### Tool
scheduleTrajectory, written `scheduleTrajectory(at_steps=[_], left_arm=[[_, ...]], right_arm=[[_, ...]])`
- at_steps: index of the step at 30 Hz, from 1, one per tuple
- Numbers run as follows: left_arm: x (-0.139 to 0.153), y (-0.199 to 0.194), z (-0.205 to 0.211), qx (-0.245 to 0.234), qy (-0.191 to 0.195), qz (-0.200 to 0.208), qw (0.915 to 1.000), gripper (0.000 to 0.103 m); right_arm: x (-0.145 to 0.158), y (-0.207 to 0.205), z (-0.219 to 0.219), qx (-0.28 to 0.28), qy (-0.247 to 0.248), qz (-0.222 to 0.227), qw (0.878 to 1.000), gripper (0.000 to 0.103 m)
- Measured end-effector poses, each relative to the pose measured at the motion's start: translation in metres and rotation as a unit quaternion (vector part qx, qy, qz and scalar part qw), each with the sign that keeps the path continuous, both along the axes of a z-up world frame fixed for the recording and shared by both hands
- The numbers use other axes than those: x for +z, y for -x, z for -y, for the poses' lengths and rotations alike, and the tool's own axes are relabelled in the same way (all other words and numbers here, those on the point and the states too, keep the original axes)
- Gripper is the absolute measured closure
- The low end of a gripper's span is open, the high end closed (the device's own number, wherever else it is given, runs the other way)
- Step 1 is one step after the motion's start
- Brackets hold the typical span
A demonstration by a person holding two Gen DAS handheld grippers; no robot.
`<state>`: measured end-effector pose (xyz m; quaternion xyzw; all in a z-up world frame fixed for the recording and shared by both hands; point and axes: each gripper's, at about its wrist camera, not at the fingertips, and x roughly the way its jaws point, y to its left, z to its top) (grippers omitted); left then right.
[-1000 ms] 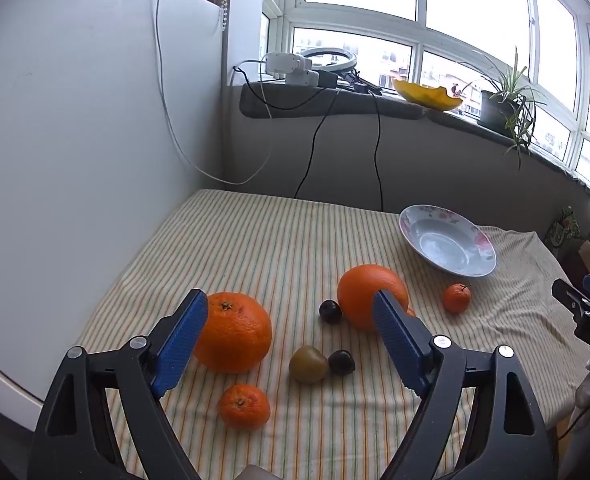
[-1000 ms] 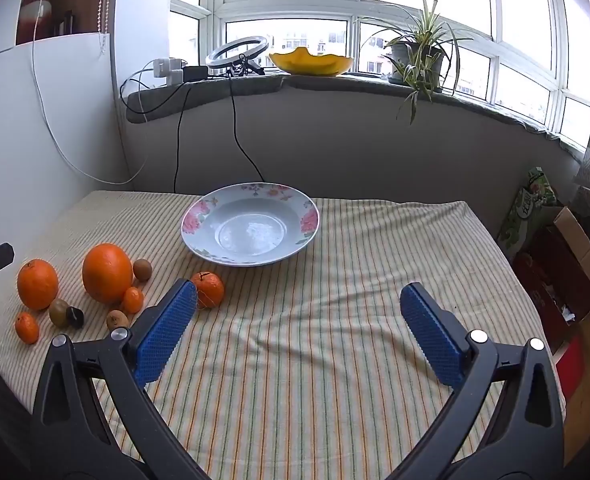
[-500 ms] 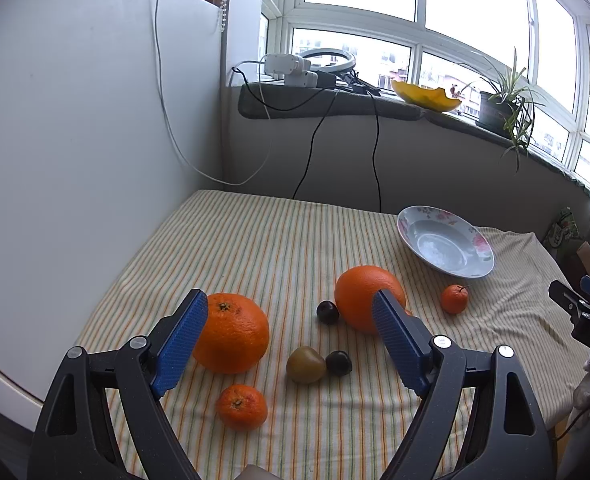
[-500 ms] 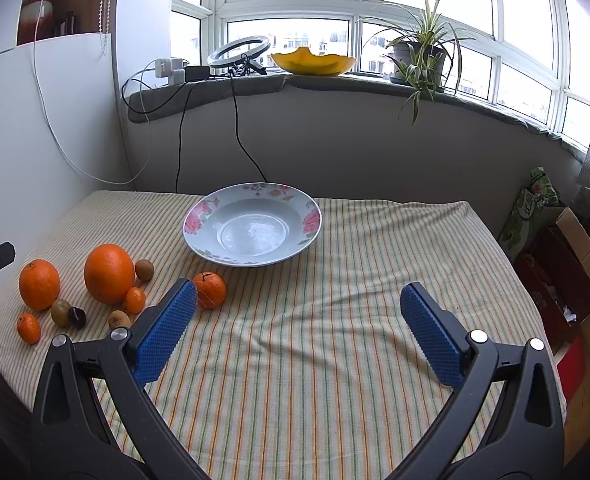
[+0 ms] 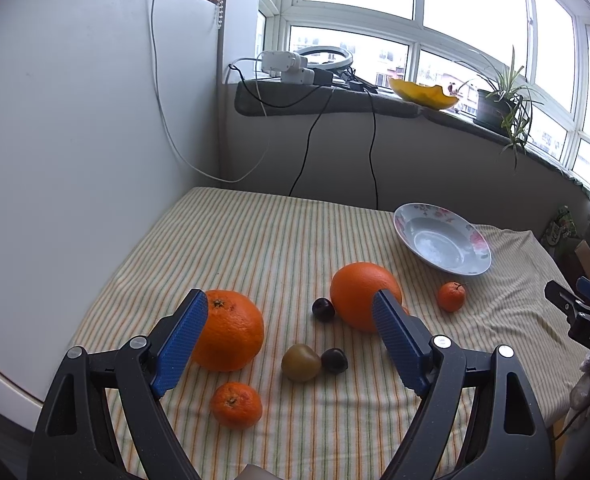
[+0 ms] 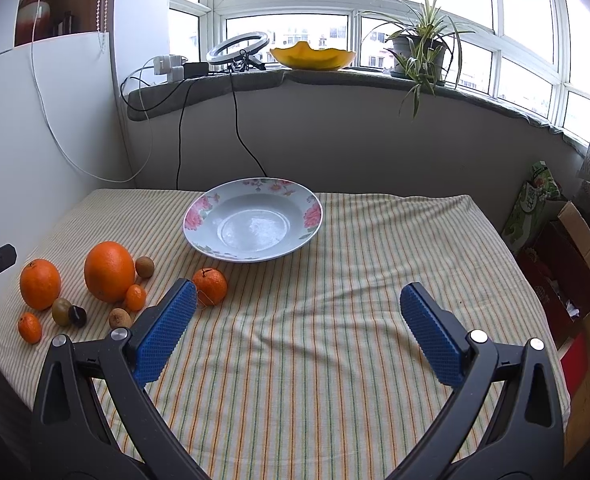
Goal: Organize fruits
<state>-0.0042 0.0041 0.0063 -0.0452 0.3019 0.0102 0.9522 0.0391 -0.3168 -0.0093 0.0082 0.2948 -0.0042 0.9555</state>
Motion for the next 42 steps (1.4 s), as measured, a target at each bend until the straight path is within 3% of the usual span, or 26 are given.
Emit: scheduleTrajectory(at_steps=[42], left_arm=[[-0.0049, -0.0022, -0.0002, -0.002, 0.002, -0.005, 1.0, 0.019]], right_arm=[[-0.0056, -0.0027, -0.0045, 0.006, -0.001, -0.009, 1.0, 0.0]])
